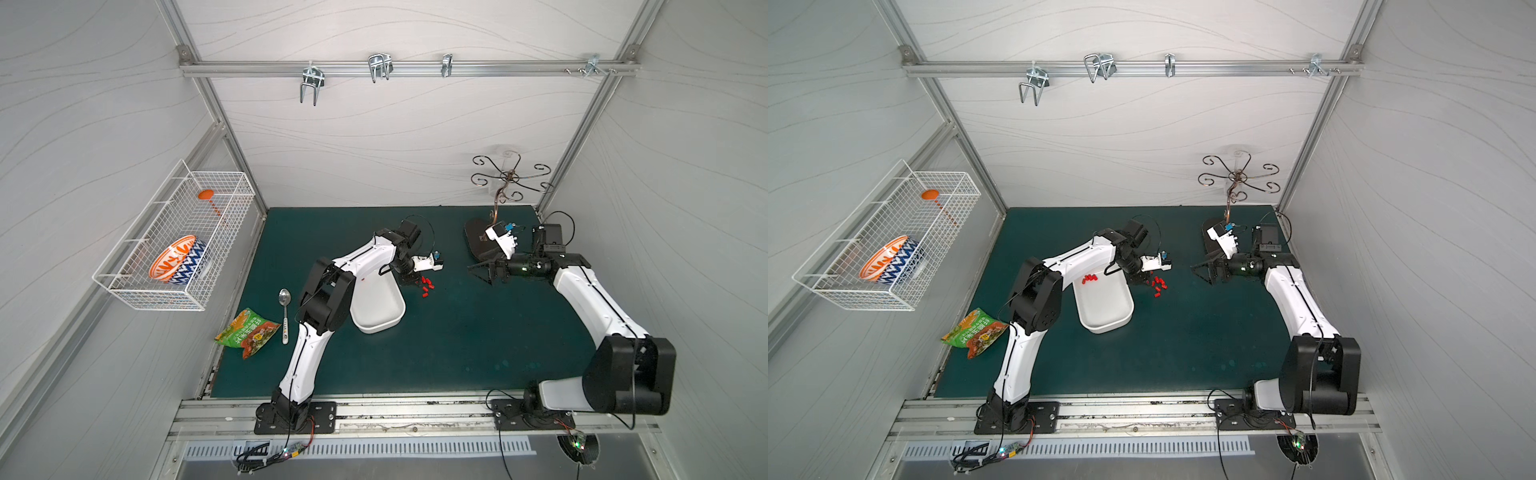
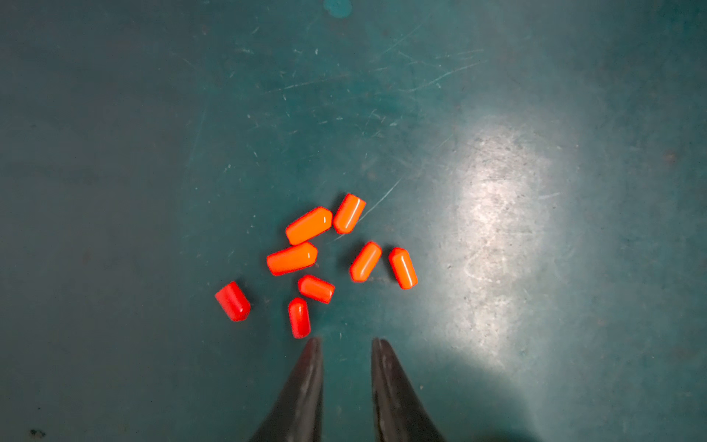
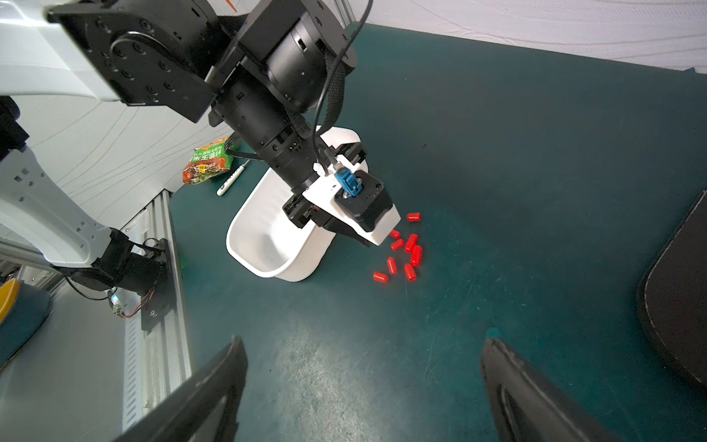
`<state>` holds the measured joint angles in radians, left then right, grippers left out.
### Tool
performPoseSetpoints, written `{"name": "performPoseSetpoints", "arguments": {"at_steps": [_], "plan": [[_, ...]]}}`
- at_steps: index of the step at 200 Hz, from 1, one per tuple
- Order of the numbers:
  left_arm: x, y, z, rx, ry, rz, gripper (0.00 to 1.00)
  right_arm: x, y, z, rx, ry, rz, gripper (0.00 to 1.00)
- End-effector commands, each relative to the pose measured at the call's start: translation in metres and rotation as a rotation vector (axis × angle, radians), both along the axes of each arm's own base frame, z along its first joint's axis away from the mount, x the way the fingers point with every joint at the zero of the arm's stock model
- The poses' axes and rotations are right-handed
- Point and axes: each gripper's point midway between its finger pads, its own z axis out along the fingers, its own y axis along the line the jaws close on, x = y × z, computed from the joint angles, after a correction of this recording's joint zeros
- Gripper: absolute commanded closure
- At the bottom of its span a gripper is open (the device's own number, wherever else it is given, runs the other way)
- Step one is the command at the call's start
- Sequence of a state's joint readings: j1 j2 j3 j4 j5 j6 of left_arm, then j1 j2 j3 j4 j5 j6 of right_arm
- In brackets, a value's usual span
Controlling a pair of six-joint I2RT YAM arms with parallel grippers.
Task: Take the screw protection sleeves out of the storage box
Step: Place the screw protection sleeve at the center of the board, then pick up the screw protection sleeve from the storage box.
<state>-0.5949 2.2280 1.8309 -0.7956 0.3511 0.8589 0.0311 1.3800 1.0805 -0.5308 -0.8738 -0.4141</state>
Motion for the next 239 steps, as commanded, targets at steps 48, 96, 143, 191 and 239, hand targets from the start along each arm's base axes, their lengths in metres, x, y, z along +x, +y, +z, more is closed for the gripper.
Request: {"name": "performPoseSetpoints", "arguments": {"at_steps": [48,96,143,191,239], "plan": [[-0.015,0.004,0.067,-0.075,-0.053,0.023,0.69,-0.003,0.002,0.0,0.012,0.013,0.011,0.01],[-0.039,0.048,0.091,-0.064,-0.07,0.067,0.66,-0.012,0.019,0.001,0.006,0.01,0.066,0.01],[-0.035,0.129,0.081,0.01,-0.075,0.229,0.64,-0.042,0.084,-0.003,-0.04,0.003,0.272,0.01],[-0.01,0.175,0.052,0.191,-0.229,0.066,0.65,-0.051,0.12,-0.007,-0.043,0.048,0.38,0.01],[0.017,0.179,0.024,0.292,-0.256,-0.087,0.65,-0.041,0.096,-0.013,-0.03,0.022,0.304,0.01]]}}
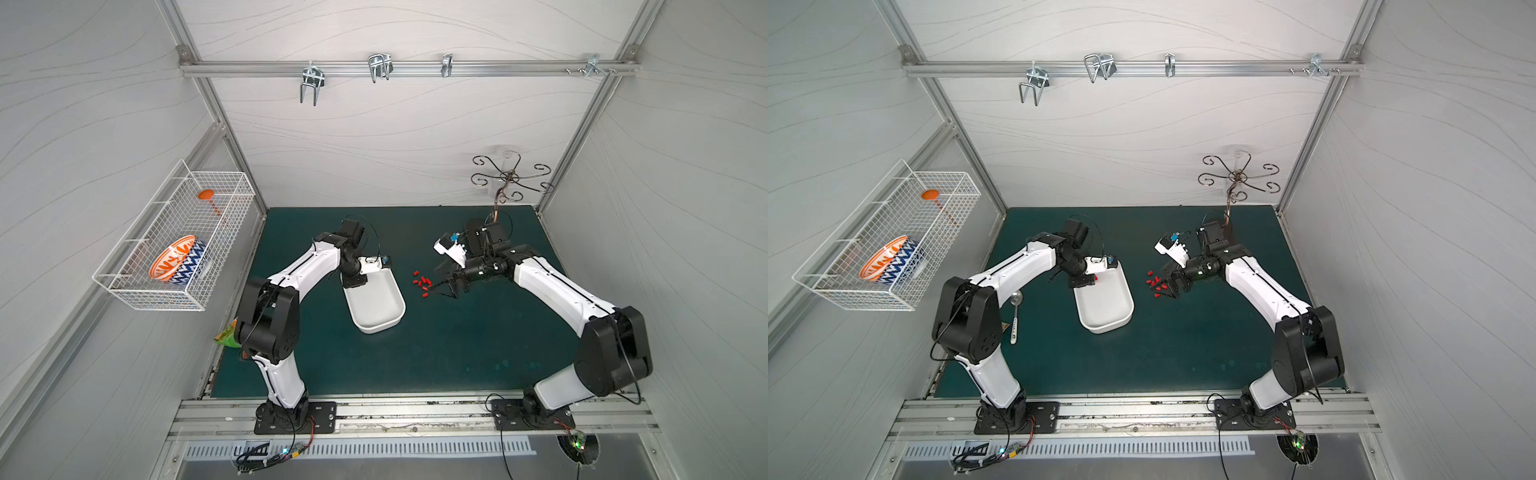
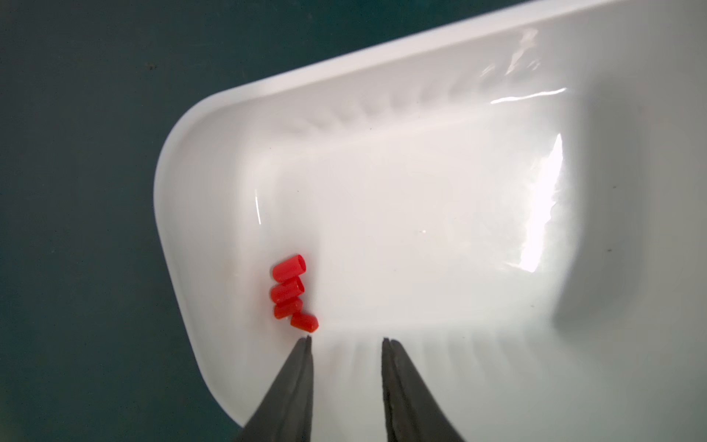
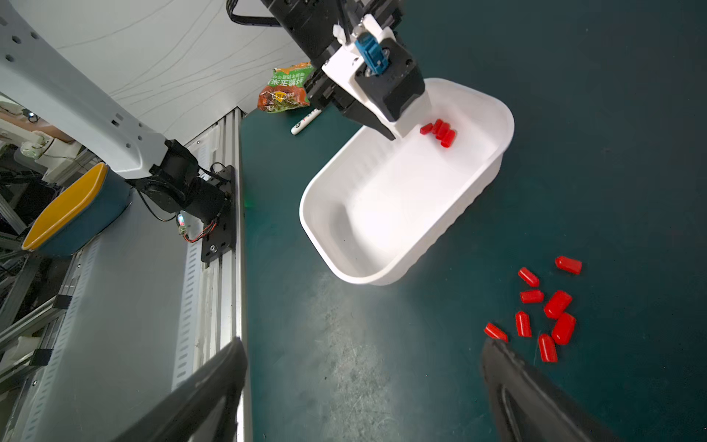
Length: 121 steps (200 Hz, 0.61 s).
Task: Take the screw protection sleeves out of the storage box
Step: Pick up the screw protection sleeve from the storage box.
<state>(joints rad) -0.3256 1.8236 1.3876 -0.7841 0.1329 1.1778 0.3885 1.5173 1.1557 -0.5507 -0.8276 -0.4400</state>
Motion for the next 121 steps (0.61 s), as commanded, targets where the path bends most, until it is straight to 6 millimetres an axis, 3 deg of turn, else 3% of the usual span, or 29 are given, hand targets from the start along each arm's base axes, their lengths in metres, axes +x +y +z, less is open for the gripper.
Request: {"name": "performPoseSetpoints", "arguments": {"at_steps": [1,42,121], "plan": [[0.028,-0.001,-0.002,0.065,-0.067,-0.121,0.65,0.007,-0.014,0.012,0.033,-0.024,-0.04,0.01],[0.041,-0.003,-0.019,0.107,-0.058,-0.173,0.65,0.014,-0.029,0.016,0.064,-0.02,-0.087,0.01],[0.051,-0.003,-0.049,0.178,-0.008,-0.213,0.65,0.015,-0.03,0.012,0.063,-0.005,-0.086,0.01]]}}
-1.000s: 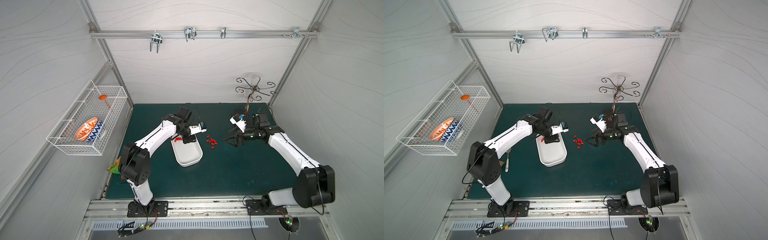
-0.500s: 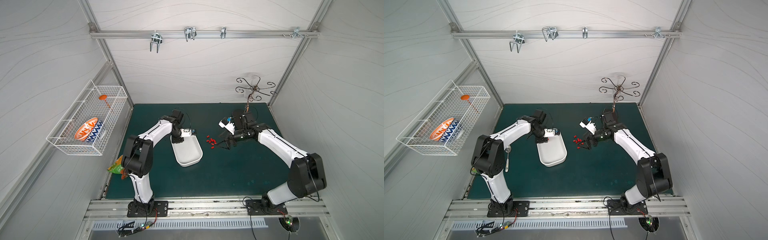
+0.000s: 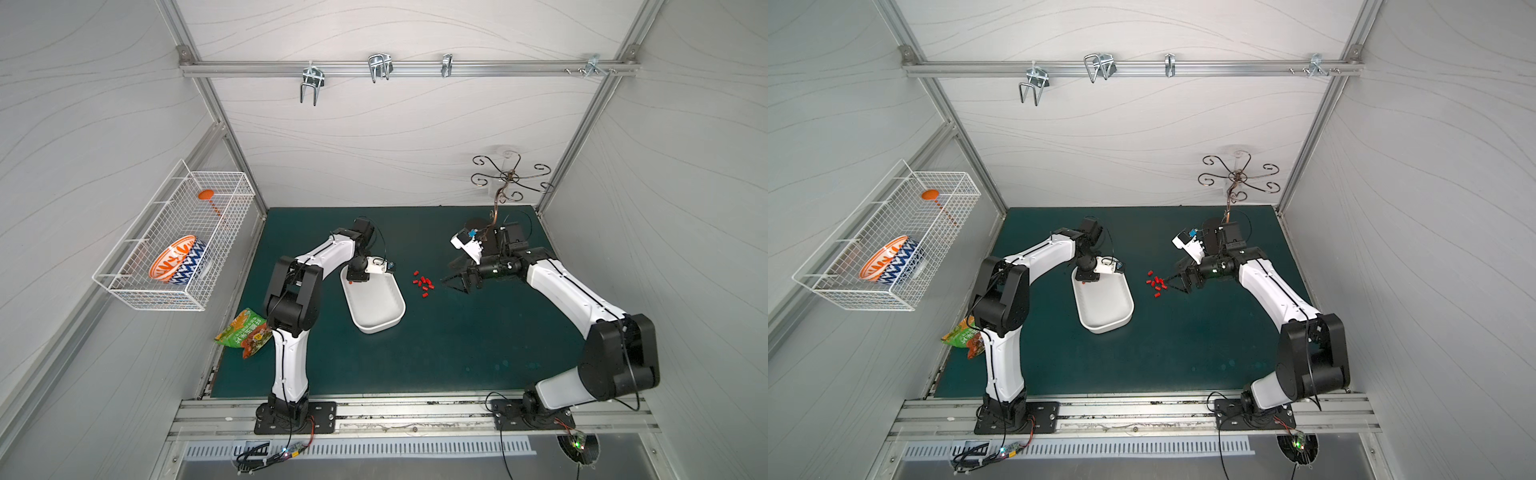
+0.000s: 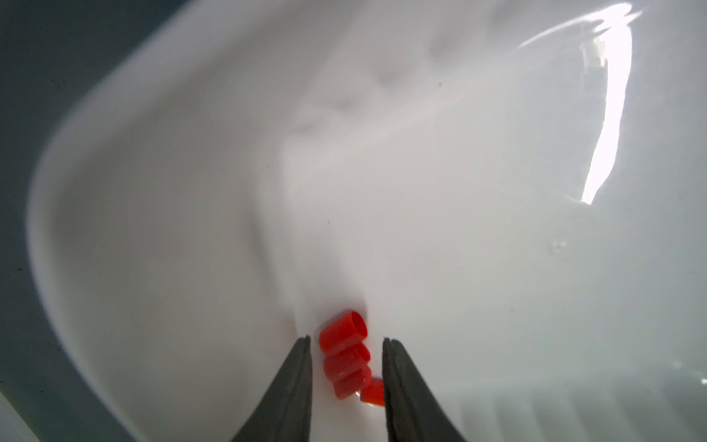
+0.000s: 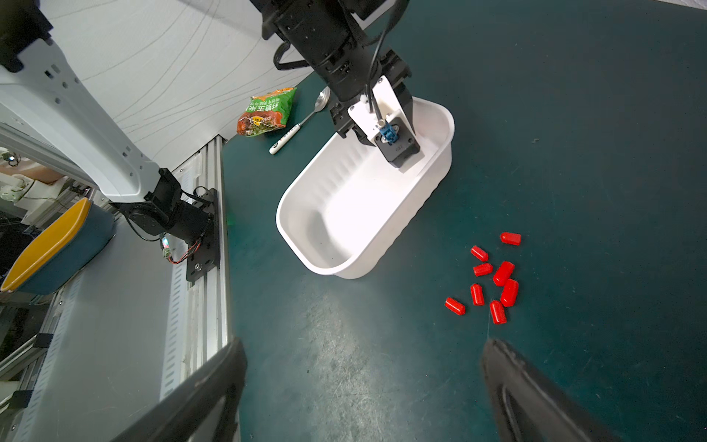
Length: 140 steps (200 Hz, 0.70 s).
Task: Take the screw protection sleeves out of the storage box
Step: Pick up the screw protection sleeve from the storage box.
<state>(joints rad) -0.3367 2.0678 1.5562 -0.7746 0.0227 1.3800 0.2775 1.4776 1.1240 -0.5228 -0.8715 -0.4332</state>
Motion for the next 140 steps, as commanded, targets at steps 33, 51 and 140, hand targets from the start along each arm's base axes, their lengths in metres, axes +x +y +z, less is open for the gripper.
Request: {"name": "performPoseSetpoints", "arguments": {"at_steps": [33,51,140], "plan": [[0.005,-0.001,-0.013,0.041,0.027,-0.035,0.65,-0.001,-0.003,0.002,0.015,0.01,-0.007,0.01],[0.003,0.002,-0.018,0.057,0.035,-0.037,0.67,0.0,-0.004,0.001,0.015,0.014,-0.012,0.01],[-0.001,-0.008,-0.009,-0.043,-0.009,0.044,1.0,0.002,-0.005,-0.002,0.006,0.016,-0.019,0.01]]}}
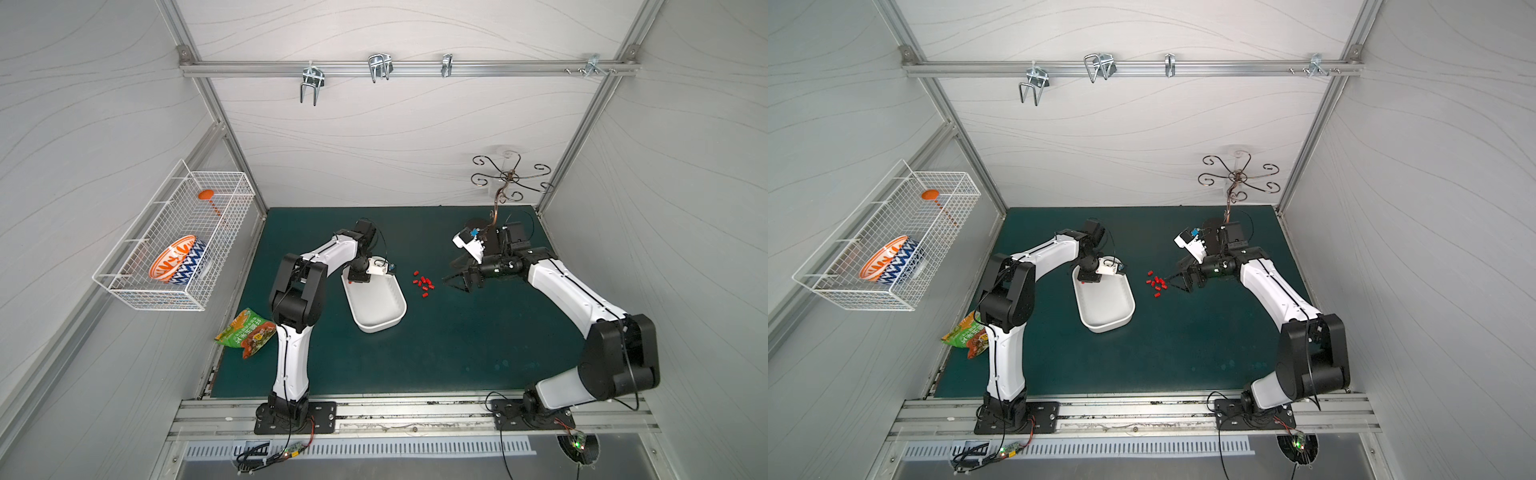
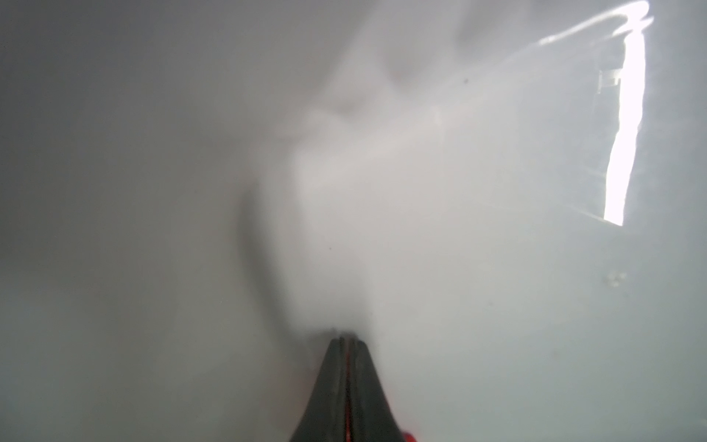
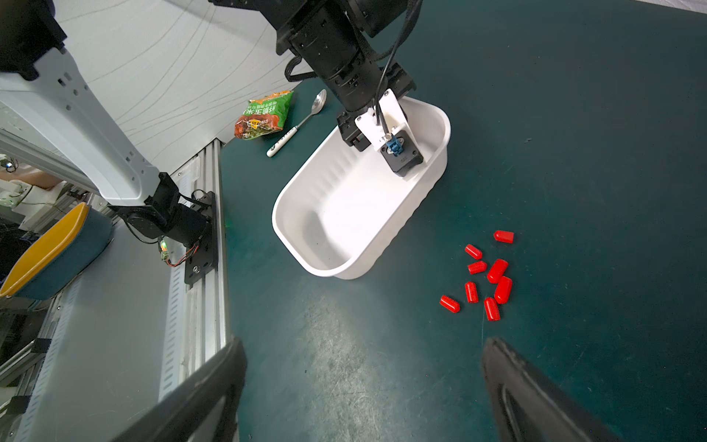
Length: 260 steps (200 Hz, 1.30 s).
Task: Take the screw protection sleeves out of the storage box
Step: Pick up the screw protection sleeve from the storage box.
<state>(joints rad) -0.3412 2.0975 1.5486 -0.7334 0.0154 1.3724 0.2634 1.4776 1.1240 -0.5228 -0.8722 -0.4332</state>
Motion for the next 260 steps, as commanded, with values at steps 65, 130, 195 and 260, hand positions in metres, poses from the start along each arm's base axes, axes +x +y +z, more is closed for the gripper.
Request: {"name": "performPoseSetpoints", "arguments": {"at_steps": [65,130,195,260], "plan": [[-0.018,-0.016,0.036,-0.166,-0.037,0.096,1.0,0.0,-0.002,-0.003,-0.002,0.012,-0.009,0.01],[-0.037,-0.023,0.059,-0.256,-0.007,0.139,1.0,0.0,-0.003,-0.005,-0.007,0.011,-0.009,0.01],[-0.064,-0.049,0.107,-0.523,0.047,0.296,1.0,0.002,-0.011,-0.001,-0.028,-0.032,-0.027,0.01],[-0.07,-0.066,0.147,-0.658,0.092,0.338,1.0,0.0,-0.01,-0.003,-0.053,0.029,0.02,0.01]]}}
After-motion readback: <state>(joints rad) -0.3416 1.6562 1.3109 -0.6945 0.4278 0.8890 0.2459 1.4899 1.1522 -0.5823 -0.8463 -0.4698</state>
